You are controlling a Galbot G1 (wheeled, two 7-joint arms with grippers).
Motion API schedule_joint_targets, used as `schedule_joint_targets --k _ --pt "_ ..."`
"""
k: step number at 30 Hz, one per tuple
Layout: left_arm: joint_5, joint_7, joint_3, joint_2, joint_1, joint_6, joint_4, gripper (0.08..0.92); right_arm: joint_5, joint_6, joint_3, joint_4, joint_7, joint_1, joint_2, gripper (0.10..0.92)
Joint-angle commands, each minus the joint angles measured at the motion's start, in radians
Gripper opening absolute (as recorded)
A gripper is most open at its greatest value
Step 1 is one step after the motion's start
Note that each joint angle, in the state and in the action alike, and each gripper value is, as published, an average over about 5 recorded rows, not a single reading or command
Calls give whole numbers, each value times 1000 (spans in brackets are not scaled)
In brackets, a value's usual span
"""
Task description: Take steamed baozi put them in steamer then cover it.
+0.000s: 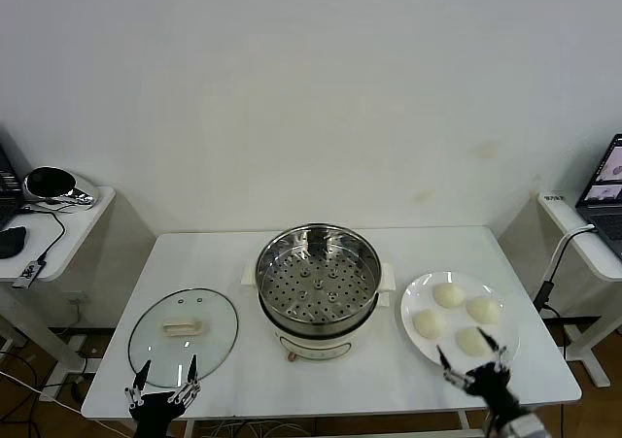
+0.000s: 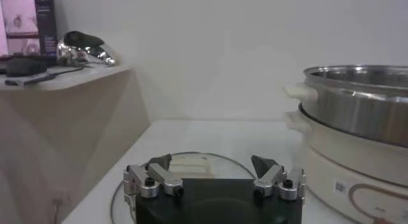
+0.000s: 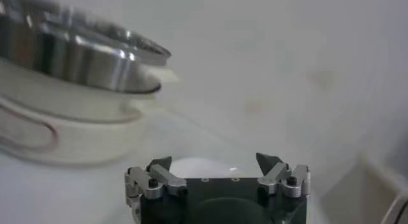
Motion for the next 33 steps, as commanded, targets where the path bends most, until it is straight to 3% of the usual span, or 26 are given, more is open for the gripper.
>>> schedule_joint_targets --k 1,9,19,25,33 --pt "58 1 -8 13 -11 20 4 823 -171 -81 45 -51 -161 164 -252 823" --pt "121 -6 -13 15 -30 25 15 823 -158 -104 -398 -290 -488 714 -475 823" --pt "134 -6 -41 37 -37 58 13 823 -180 -21 -1017 -618 -830 1321 -418 823" --pt "135 -5 -49 44 -38 66 10 823 -170 7 -1157 -694 -919 1383 -367 823" --pt "139 -5 -63 44 -33 71 7 823 -131 16 -1224 -798 -915 1395 -255 823"
